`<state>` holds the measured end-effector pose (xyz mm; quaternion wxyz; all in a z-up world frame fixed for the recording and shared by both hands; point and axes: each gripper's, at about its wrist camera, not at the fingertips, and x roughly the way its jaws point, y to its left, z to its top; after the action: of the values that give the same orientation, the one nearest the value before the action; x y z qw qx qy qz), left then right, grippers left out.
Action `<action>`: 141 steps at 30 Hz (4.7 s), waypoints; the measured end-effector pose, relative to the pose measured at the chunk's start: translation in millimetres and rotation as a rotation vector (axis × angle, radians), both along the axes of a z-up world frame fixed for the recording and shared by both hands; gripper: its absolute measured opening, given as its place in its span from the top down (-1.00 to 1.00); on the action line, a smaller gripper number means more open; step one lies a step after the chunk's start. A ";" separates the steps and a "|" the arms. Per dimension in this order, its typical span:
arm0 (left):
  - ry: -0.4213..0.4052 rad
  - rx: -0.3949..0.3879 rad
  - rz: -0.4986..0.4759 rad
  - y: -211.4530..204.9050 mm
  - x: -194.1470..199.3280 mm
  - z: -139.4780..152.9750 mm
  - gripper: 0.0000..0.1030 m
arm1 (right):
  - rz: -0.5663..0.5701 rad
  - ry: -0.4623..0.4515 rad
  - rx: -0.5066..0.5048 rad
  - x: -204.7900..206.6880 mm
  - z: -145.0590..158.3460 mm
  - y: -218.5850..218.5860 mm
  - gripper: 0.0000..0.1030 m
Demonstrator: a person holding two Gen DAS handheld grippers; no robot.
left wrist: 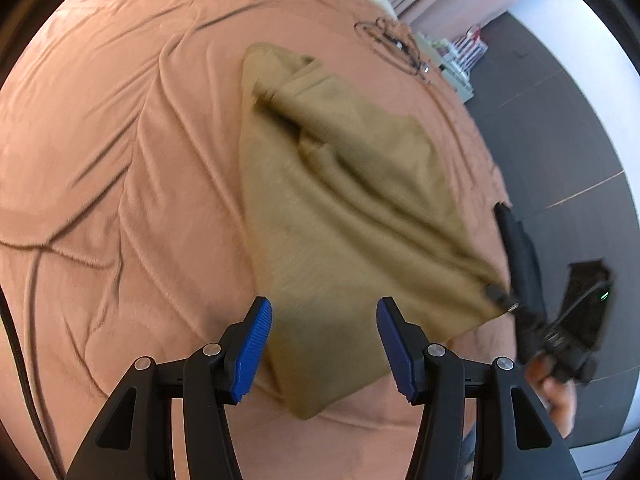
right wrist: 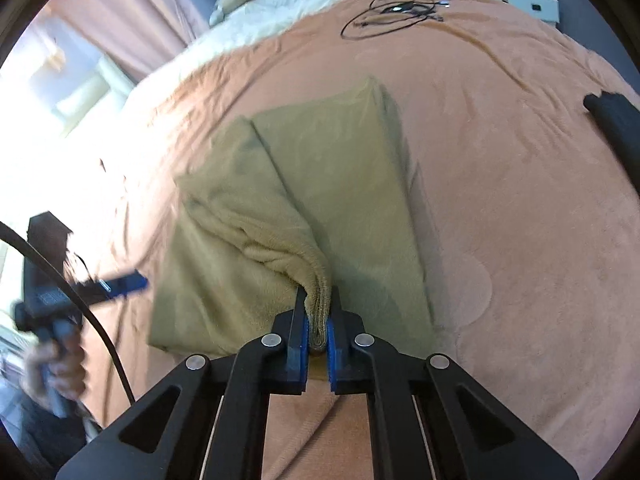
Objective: Fold small clothes
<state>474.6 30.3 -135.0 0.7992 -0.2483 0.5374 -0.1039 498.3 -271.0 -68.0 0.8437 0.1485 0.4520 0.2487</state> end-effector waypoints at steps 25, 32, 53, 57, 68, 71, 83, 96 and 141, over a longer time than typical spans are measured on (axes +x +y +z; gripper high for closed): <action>0.015 0.055 -0.048 -0.5 0.1 -8.3 0.14 | -0.056 -0.055 -0.074 -31.4 14.1 -38.5 0.77; -0.022 0.037 -0.002 16.3 10.4 3.2 0.14 | 0.028 -0.129 -0.164 -22.2 35.5 1.8 -0.02; -0.056 -0.024 0.083 87.0 19.7 -2.1 0.14 | 0.274 -0.233 -0.416 49.1 27.5 173.0 -0.02; -0.056 -0.037 0.093 98.4 19.6 -6.5 0.14 | 0.290 -0.251 -0.441 57.2 27.4 194.1 -0.02; -0.039 -0.066 0.126 120.7 13.7 -22.2 0.14 | 0.352 -0.208 -0.521 72.0 -2.1 227.4 0.29; -0.036 -0.067 0.129 122.4 13.3 -22.6 0.14 | 0.349 -0.182 -0.468 79.4 0.3 222.2 0.53; -0.065 -0.052 0.096 108.8 26.9 -5.2 0.14 | 0.334 -0.102 -0.243 99.2 11.7 184.3 0.77; -0.055 -0.001 0.046 75.3 73.2 1.1 0.14 | 0.197 -0.170 -0.225 133.5 50.5 115.4 0.84; -0.019 0.190 0.066 48.3 225.9 -27.1 0.12 | -0.016 -0.036 -0.011 242.0 -13.1 49.9 0.92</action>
<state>700.5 78.6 -162.0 0.8272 -0.1882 0.5287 -0.0285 740.4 -221.2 -81.1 0.8544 0.1430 0.4370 0.2422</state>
